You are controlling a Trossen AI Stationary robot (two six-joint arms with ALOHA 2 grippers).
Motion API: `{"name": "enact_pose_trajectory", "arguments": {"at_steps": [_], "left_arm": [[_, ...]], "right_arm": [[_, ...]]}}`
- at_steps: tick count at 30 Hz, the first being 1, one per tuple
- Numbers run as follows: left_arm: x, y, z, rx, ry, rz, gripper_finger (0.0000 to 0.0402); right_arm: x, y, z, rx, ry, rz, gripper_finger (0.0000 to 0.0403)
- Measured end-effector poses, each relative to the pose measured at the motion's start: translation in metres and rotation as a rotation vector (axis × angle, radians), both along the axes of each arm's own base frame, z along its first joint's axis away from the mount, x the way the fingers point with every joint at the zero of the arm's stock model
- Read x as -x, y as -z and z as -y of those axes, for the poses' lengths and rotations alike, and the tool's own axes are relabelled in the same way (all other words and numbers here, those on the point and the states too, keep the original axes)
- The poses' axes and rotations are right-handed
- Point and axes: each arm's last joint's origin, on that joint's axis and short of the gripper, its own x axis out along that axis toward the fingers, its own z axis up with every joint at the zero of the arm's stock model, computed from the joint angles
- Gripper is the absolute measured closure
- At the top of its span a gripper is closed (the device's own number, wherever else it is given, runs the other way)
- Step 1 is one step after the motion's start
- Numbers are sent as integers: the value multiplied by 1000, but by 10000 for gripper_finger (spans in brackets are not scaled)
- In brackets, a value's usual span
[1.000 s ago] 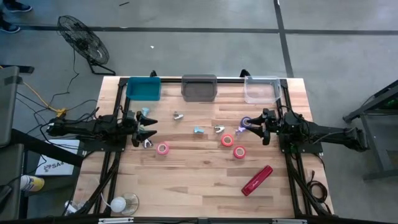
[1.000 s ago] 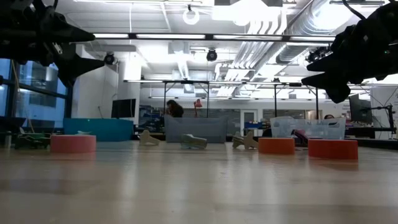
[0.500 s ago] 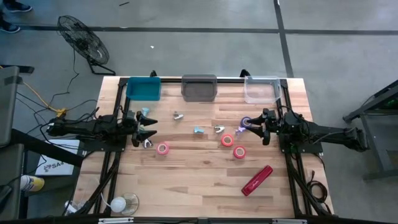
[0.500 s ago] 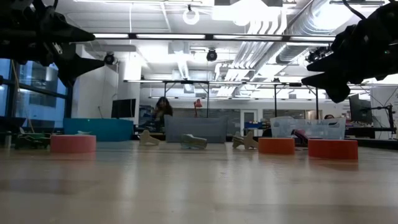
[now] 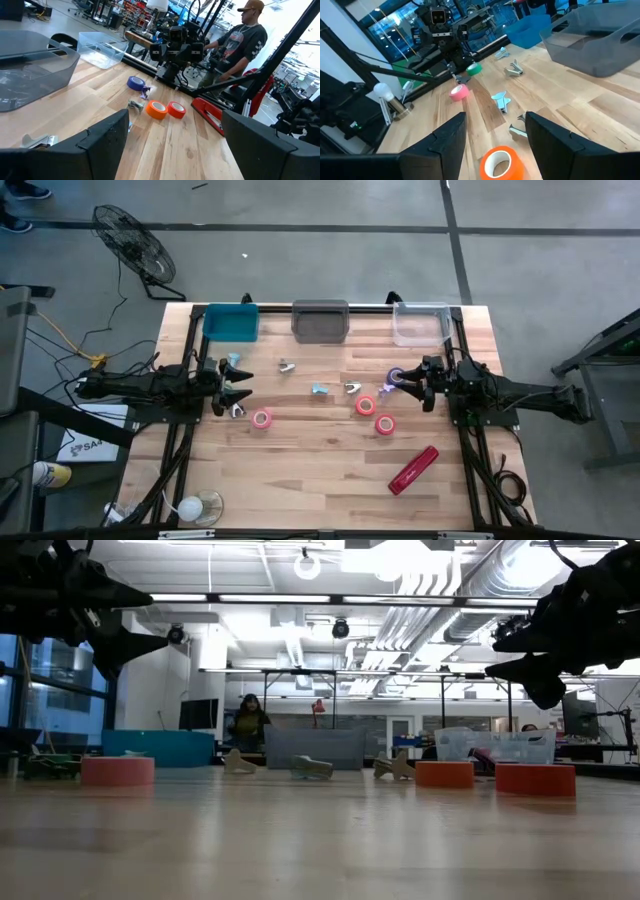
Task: Pick and place Stapler, Stapler remover, tape
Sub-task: Put the violet tape into the blue bin
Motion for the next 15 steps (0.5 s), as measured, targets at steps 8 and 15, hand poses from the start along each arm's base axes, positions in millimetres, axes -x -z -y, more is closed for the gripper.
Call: {"name": "enact_pose_trajectory", "arguments": {"at_steps": [8,15], "left_arm": [[0,0,0,0,0,0,90],[0,0,0,0,0,0,90]], "right_arm": [[-1,-6,-1,-55,-29,64,208],[0,-16,-3,3,-102,83,208]]}}
